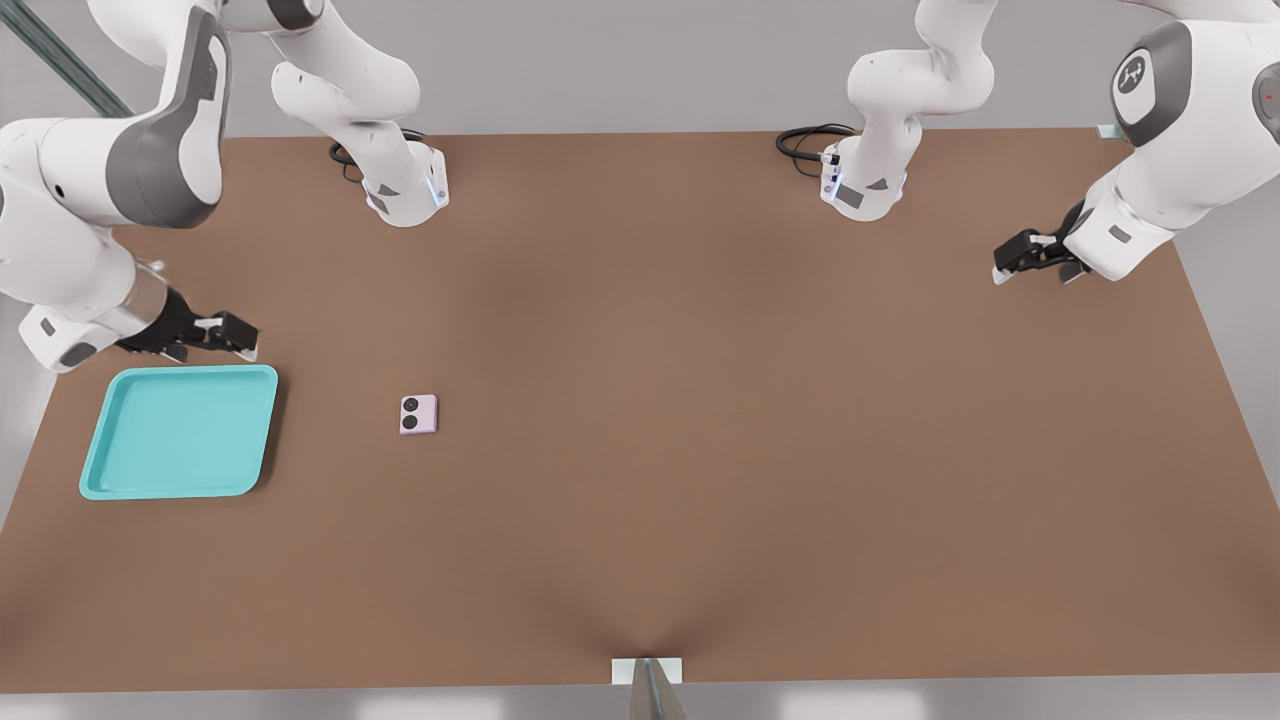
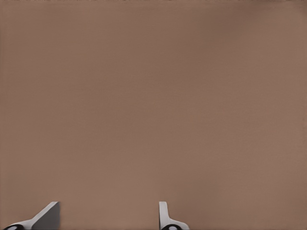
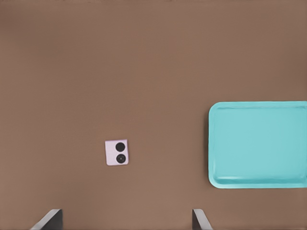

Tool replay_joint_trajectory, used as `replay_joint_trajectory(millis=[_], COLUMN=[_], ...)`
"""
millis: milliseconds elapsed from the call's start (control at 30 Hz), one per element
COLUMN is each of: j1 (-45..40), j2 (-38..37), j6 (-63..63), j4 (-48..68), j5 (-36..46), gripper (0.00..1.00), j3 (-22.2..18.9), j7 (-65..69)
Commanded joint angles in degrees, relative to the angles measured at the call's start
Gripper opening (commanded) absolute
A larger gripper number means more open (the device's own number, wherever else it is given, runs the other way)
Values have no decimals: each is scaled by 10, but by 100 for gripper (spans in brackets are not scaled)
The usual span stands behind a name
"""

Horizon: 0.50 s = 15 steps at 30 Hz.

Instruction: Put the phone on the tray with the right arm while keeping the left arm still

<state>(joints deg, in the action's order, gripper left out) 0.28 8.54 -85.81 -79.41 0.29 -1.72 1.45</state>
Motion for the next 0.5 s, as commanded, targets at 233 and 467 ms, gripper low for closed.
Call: replay_joint_trajectory(millis=[233,467], j1=[105,112], j2=[58,79], j6=[-77,-292], j4=[-14,-211], j5=[-4,1], gripper=[100,100], j3=[15,31], j7=[-90,-134])
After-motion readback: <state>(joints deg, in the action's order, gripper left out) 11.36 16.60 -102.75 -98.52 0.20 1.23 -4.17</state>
